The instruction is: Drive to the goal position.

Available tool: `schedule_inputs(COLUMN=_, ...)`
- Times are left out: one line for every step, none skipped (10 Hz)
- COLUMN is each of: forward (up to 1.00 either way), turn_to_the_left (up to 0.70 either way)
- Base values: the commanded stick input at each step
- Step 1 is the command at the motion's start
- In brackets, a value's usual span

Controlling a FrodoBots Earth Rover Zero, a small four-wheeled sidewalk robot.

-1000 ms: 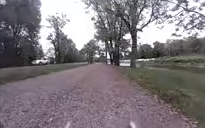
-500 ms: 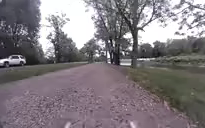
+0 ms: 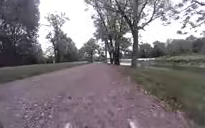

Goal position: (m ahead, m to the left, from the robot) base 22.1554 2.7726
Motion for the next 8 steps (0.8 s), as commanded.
schedule_inputs(forward=0.70, turn_to_the_left=0.00)
schedule_inputs(forward=0.70, turn_to_the_left=0.00)
schedule_inputs(forward=0.70, turn_to_the_left=0.00)
schedule_inputs(forward=0.70, turn_to_the_left=0.00)
schedule_inputs(forward=0.70, turn_to_the_left=0.00)
schedule_inputs(forward=0.70, turn_to_the_left=0.00)
schedule_inputs(forward=0.70, turn_to_the_left=0.00)
schedule_inputs(forward=0.70, turn_to_the_left=0.00)
